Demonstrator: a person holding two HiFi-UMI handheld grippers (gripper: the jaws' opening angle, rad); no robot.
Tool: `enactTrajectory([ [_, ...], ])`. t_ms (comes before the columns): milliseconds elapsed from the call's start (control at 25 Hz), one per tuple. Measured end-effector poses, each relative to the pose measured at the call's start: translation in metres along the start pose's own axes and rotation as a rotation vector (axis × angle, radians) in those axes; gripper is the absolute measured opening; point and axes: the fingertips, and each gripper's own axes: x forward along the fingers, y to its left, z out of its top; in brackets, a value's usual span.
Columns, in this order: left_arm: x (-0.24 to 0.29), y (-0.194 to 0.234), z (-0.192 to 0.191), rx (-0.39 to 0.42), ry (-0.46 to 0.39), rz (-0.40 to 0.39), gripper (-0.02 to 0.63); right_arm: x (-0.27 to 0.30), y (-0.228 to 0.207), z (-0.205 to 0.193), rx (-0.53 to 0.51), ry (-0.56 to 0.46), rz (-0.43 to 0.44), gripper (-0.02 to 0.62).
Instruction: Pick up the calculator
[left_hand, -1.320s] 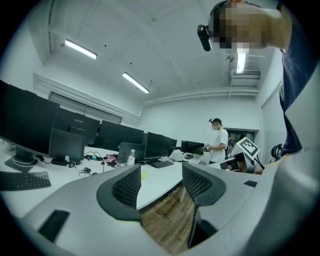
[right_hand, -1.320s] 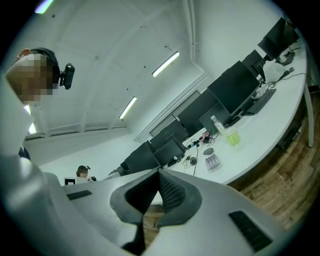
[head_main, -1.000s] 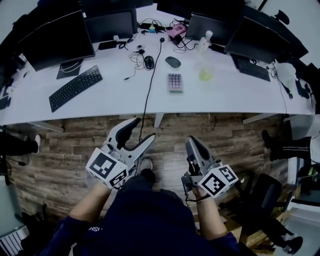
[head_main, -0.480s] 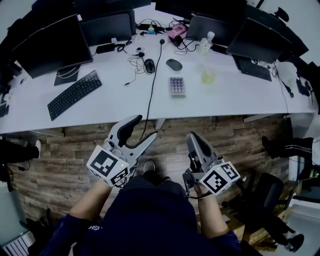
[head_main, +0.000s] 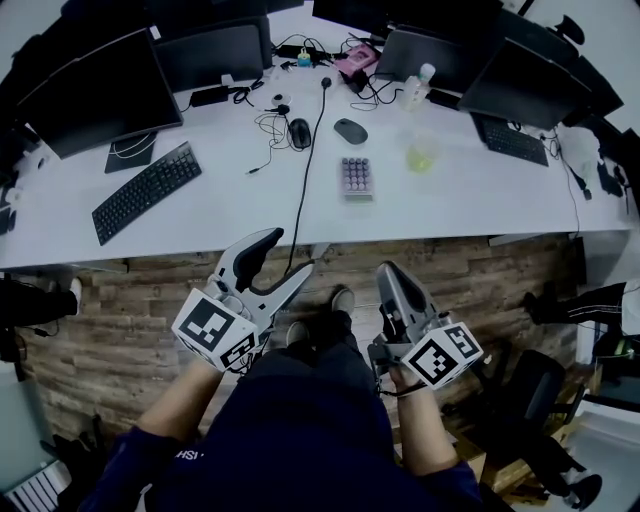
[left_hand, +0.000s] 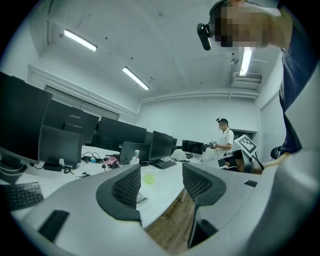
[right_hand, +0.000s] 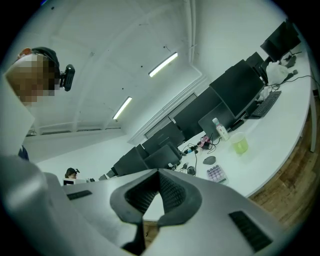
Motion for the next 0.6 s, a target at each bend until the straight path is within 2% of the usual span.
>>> enactTrajectory([
  [600, 0.066, 0.027, 0.004, -0.003, 0.029, 0.02, 0.279, 0.042, -0.053, 0.033, 0.021, 0.025, 0.023, 0.003],
])
